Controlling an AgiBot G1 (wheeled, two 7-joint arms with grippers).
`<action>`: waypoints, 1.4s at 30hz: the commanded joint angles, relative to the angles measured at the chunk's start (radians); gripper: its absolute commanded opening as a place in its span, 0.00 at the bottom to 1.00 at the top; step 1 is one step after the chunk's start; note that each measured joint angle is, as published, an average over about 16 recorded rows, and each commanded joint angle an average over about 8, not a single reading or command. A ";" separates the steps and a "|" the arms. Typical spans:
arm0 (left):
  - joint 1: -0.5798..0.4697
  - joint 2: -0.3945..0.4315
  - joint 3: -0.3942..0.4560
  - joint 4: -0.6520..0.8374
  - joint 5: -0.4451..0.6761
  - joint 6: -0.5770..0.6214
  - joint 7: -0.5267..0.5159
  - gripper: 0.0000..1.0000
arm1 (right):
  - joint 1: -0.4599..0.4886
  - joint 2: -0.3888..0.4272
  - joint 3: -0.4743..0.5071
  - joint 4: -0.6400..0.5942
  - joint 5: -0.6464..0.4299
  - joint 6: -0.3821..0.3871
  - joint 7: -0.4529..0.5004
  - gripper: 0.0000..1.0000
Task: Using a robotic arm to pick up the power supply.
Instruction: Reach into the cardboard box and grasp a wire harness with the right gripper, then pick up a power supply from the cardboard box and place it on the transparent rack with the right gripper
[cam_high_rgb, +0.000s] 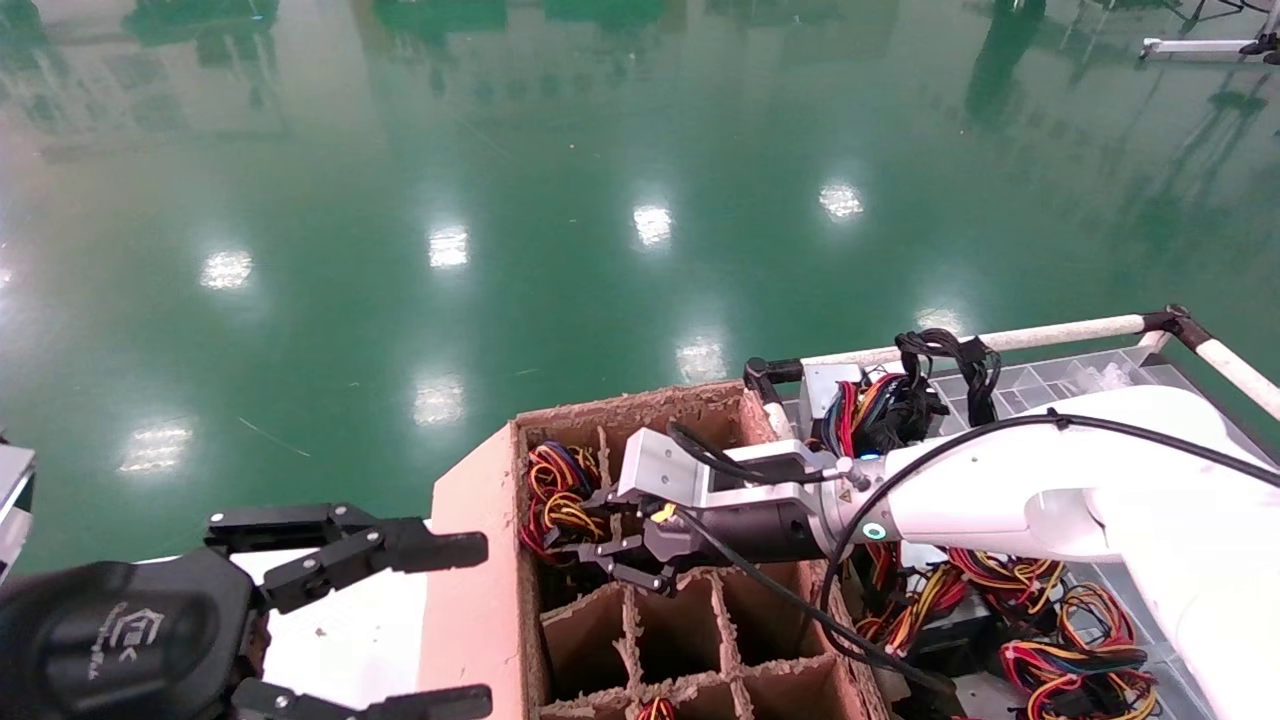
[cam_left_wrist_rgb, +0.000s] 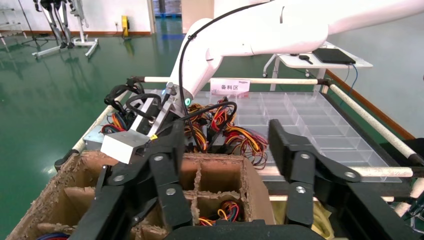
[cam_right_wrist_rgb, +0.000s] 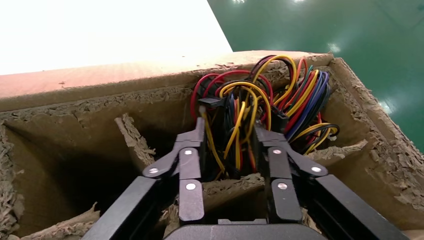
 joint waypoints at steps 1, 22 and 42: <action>0.000 0.000 0.000 0.000 0.000 0.000 0.000 1.00 | 0.002 -0.003 0.000 -0.011 0.000 0.001 -0.007 0.00; 0.000 0.000 0.000 0.000 0.000 0.000 0.000 1.00 | 0.054 0.064 0.066 -0.006 0.104 -0.118 0.015 0.00; 0.000 0.000 0.001 0.000 -0.001 0.000 0.000 1.00 | 0.325 0.211 0.147 0.087 0.176 -0.146 0.051 0.00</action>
